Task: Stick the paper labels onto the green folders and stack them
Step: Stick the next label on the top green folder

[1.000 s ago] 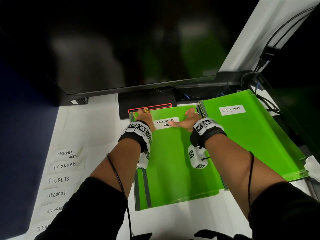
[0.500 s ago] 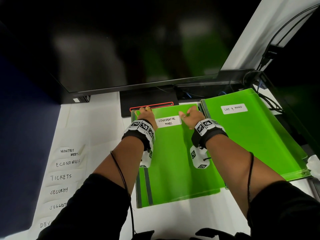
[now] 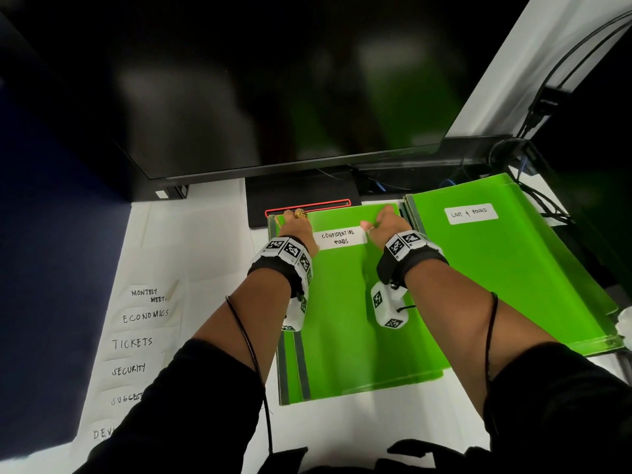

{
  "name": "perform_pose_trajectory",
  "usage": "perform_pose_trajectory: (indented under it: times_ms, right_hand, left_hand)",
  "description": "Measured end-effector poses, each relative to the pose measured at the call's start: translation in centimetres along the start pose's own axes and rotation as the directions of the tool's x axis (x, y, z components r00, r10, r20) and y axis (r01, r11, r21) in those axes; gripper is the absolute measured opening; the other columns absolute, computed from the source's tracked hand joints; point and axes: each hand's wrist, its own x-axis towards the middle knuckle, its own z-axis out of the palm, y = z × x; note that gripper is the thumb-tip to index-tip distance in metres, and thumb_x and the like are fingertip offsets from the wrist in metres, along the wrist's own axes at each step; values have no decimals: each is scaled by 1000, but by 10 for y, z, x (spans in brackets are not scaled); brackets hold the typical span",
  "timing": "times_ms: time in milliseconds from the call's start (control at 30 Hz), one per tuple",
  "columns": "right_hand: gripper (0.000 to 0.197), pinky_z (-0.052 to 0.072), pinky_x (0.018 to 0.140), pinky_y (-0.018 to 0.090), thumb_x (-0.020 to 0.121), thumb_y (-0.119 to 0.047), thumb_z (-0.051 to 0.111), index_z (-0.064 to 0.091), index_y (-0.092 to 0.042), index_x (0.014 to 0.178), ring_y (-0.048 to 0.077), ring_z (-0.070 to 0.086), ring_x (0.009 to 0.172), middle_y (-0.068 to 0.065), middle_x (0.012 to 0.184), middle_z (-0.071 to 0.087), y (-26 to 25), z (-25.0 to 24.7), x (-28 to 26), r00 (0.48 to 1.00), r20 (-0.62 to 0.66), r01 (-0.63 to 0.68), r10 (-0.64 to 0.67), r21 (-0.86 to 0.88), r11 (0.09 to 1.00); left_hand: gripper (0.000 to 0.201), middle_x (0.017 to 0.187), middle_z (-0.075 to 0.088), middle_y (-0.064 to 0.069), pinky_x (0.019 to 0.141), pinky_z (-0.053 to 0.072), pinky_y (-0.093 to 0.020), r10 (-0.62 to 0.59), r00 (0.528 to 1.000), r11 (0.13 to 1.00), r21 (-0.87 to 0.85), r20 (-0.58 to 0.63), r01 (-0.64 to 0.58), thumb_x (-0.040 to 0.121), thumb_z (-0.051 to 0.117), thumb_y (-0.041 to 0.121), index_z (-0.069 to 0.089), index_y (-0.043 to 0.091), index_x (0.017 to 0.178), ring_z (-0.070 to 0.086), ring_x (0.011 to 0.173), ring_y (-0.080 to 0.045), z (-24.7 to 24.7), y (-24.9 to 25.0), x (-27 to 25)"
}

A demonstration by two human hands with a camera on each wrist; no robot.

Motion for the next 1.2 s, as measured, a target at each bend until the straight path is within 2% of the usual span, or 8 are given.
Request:
perform_pose_trajectory:
  times_ms: [133,333,500,733,833,933,1100,1200]
  right_hand:
    - [37,39,74,31,89,-37,60,34,-14,103,22,50,87,-1,83,48,8,-1,-4,999,4,49,-49,36,998]
    - [94,45,97,38,60,-53,81,34,-6,126,28,48,116,10,124,45,2,-4,-11,992,122,55,-35,-168,984]
    - [122,37,107,49,55,-81,62,21,-5,141,36,35,134,17,148,26,-7,2,-14,992,107,-42,61,-167,985]
    - [106,39,105,42,55,-66,76,31,-10,133,30,41,127,11,135,39,2,0,-27,996,83,26,-20,-70,997]
    - [96,35,108,41,59,-54,81,34,-12,132,30,36,129,11,134,38,3,7,-38,998,12,59,-58,-105,993]
    - [93,30,110,43,64,-50,79,32,-14,137,33,27,134,13,142,30,4,17,-51,996,-62,52,-57,-80,995]
    - [97,27,109,48,67,-70,64,30,-13,138,36,23,138,18,149,22,4,21,-69,986,-154,-99,65,-222,970]
    - [97,27,110,50,68,-75,58,27,-18,140,38,23,137,19,150,21,9,20,-73,984,-137,-138,110,-213,967]
  left_hand:
    - [59,135,30,-15,95,46,-31,31,999,999,-12,-26,-32,84,69,29,44,1,130,54,110,-26,1,-1,-3]
    - [61,136,30,-15,102,42,-31,44,998,997,-65,-42,-47,85,67,30,42,0,132,48,117,-25,0,-4,-5]
    - [60,140,29,-15,107,38,-32,44,998,995,-89,-38,-47,86,66,30,42,1,133,44,124,-25,0,-8,-6]
    - [57,140,39,-14,113,24,-33,62,993,975,-206,-98,-81,84,68,30,47,4,130,28,138,-27,7,-15,-17]
    - [81,131,39,-8,105,33,-33,36,968,978,-190,-248,-85,65,81,44,45,12,130,34,126,-25,8,-23,-26]
    - [108,132,31,-9,98,41,-38,-133,934,991,-71,-333,116,57,79,60,32,9,140,34,122,-26,1,-30,-35]
    - [70,127,43,-12,95,43,-40,-152,955,988,-65,-256,140,73,71,53,51,11,126,40,119,-29,-1,-42,-34]
    - [60,124,50,-14,96,43,-39,-180,927,943,-327,-330,67,75,76,30,50,9,125,47,117,-31,-1,-44,-32]
